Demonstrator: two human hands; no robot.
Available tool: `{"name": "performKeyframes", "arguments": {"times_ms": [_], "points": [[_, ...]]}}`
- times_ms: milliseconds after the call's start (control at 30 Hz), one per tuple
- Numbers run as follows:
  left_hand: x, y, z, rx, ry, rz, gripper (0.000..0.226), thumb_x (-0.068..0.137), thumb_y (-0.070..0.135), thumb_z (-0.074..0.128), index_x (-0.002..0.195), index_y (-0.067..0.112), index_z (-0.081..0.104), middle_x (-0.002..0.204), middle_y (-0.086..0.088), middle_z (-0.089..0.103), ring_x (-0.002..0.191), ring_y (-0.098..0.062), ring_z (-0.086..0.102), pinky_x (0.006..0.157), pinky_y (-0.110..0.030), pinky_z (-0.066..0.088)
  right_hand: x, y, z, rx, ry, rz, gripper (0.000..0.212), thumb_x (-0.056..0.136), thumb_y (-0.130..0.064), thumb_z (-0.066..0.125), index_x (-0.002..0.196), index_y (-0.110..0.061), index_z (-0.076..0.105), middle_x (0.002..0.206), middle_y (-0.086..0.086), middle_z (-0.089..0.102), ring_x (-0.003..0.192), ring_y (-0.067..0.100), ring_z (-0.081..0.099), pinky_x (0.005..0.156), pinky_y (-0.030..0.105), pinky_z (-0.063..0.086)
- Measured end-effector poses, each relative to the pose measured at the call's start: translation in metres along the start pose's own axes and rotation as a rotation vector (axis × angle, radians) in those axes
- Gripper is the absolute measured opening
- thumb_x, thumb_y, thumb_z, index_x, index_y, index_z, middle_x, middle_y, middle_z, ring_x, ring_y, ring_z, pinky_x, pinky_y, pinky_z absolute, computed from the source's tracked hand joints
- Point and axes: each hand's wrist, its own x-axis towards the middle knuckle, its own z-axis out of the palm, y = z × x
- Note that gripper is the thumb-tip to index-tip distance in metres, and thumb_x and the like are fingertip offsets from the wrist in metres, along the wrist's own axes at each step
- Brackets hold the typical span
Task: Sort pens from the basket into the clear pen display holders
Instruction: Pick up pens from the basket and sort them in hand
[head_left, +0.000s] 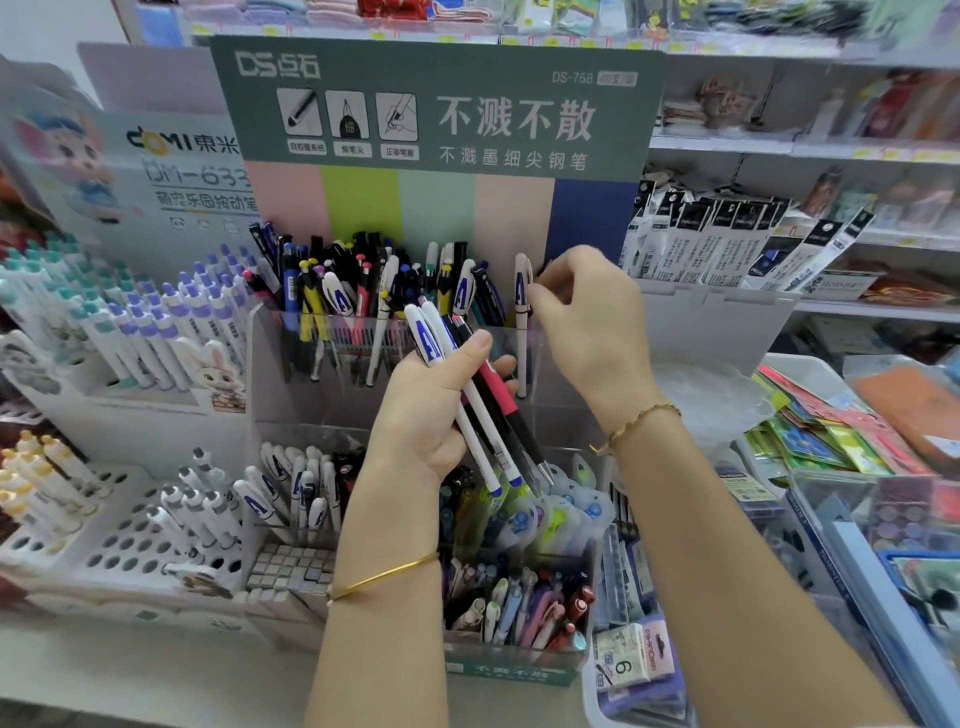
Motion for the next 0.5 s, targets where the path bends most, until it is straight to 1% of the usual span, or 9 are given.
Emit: {"name": "performKeyframes", "arguments": {"times_ms": [33,67,133,167,233,300,367,433,500], "points": [[0.0,0.0,0.001,0.004,-0.015,0.002,0.006,0.093,0.007,0.057,0.087,0.006,0.055,0.063,-0.005,0.066,0.06,-0.014,0.069,0.056,-0.029,0.058,-0.004,0.0,-0.002,0.058,-0.063,-0.014,0.01,0.091,-0.02,0.059,0.09,-0.011,0.064,0.081,-0.001,0.061,0.079,0.017,0.057,0.071,0.031,0.044],[-0.001,-0.001,0.001,0.016,-0.034,0.005,0.006,0.094,0.007,0.056,0.088,0.005,0.057,0.063,-0.005,0.067,0.061,-0.015,0.069,0.056,-0.028,0.058,-0.008,-0.001,-0.004,0.118,-0.164,-0.01,0.014,0.091,-0.019,0.059,0.084,-0.01,0.066,0.073,-0.002,0.06,0.071,0.013,0.057,0.069,0.029,0.045],[-0.001,-0.002,0.002,0.038,-0.077,0.023,0.007,0.094,0.007,0.055,0.091,0.004,0.061,0.068,-0.007,0.07,0.063,-0.017,0.07,0.058,-0.029,0.058,-0.015,-0.004,-0.007,0.245,-0.373,0.044,0.027,0.095,-0.022,0.056,0.073,-0.009,0.066,0.059,-0.004,0.057,0.054,0.007,0.053,0.057,0.024,0.046],[-0.001,-0.003,0.002,0.045,-0.092,0.033,0.008,0.094,0.007,0.055,0.092,0.003,0.062,0.069,-0.007,0.07,0.064,-0.017,0.07,0.058,-0.028,0.058,-0.018,-0.004,-0.008,0.296,-0.437,0.078,0.032,0.096,-0.024,0.054,0.068,-0.012,0.063,0.054,-0.005,0.055,0.047,0.005,0.049,0.049,0.019,0.042],[-0.001,-0.003,0.002,0.066,-0.107,0.052,0.009,0.094,0.006,0.054,0.093,0.002,0.063,0.068,-0.006,0.07,0.063,-0.015,0.069,0.058,-0.026,0.056,-0.019,-0.005,-0.01,0.389,-0.472,0.123,0.035,0.097,-0.026,0.054,0.065,-0.013,0.061,0.049,-0.006,0.051,0.041,0.004,0.043,0.04,0.014,0.035],[-0.001,-0.003,0.002,0.095,-0.122,0.057,0.009,0.093,0.006,0.054,0.093,0.002,0.063,0.067,-0.005,0.07,0.062,-0.015,0.069,0.057,-0.025,0.055,-0.017,-0.005,-0.011,0.465,-0.473,0.151,0.033,0.097,-0.027,0.054,0.078,-0.003,0.066,0.051,-0.004,0.051,0.041,0.005,0.044,0.038,0.016,0.035],[-0.001,-0.002,0.002,0.098,-0.126,0.054,0.01,0.091,0.01,0.057,0.093,0.002,0.063,0.068,-0.005,0.07,0.063,-0.015,0.069,0.057,-0.025,0.055,-0.015,-0.004,-0.01,0.503,-0.497,0.176,0.039,0.097,-0.029,0.054,0.092,0.007,0.066,0.056,0.0,0.051,0.044,0.006,0.044,0.039,0.017,0.035],[-0.001,-0.002,0.001,0.095,-0.126,0.052,0.017,0.082,0.017,0.063,0.092,0.003,0.065,0.072,-0.008,0.07,0.065,-0.017,0.069,0.058,-0.027,0.055,-0.014,-0.003,-0.009,0.544,-0.525,0.196,0.034,0.095,-0.029,0.057,0.093,0.003,0.066,0.06,0.002,0.05,0.046,0.006,0.045,0.04,0.017,0.034],[-0.002,-0.001,-0.001,0.095,-0.132,0.029,0.016,0.083,0.018,0.062,0.091,0.004,0.067,0.076,-0.009,0.071,0.07,-0.019,0.069,0.06,-0.029,0.057,-0.015,-0.002,-0.009,0.6,-0.517,0.217,0.017,0.092,-0.022,0.062,0.086,-0.007,0.066,0.059,0.0,0.052,0.045,0.006,0.045,0.04,0.016,0.034]]}}
